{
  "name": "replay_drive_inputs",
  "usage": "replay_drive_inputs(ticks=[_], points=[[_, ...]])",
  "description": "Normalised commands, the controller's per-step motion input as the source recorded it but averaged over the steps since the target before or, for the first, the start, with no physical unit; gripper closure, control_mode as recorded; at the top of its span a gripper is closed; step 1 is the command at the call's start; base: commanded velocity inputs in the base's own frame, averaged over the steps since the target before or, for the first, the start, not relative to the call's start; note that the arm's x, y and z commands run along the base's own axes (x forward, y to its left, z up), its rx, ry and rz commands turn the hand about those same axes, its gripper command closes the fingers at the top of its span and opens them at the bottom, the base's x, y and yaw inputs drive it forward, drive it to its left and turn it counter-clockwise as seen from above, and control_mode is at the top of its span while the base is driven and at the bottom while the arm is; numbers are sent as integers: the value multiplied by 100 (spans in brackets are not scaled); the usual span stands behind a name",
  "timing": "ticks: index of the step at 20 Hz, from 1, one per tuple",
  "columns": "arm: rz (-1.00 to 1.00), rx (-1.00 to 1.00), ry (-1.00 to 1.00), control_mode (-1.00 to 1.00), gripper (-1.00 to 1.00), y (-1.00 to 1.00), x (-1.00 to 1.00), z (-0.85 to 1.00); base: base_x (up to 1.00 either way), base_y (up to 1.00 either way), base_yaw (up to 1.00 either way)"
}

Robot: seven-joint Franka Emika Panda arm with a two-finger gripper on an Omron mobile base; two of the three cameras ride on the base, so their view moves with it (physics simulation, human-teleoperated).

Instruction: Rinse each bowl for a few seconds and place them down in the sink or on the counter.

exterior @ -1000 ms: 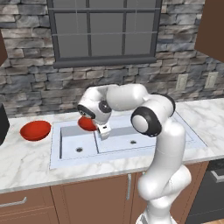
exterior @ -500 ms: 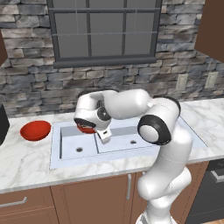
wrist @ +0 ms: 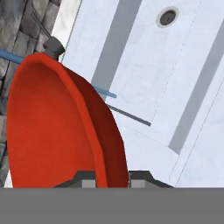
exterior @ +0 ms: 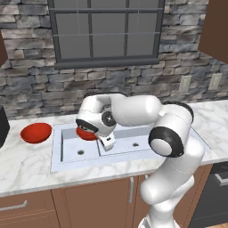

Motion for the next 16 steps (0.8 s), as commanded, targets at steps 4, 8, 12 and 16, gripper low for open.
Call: replay_drive_inputs(ticks=[4, 8, 12, 16], points=[[0, 0, 18, -100, 100, 13, -18, 58, 0, 0, 0], [4, -5, 8, -100, 100, 20, -16, 64, 0, 0, 0], [8, -12, 1, -100, 100, 25, -16, 63, 0, 0, 0], [11, -17, -7, -100, 100, 27, -24, 49, 0, 0, 0]])
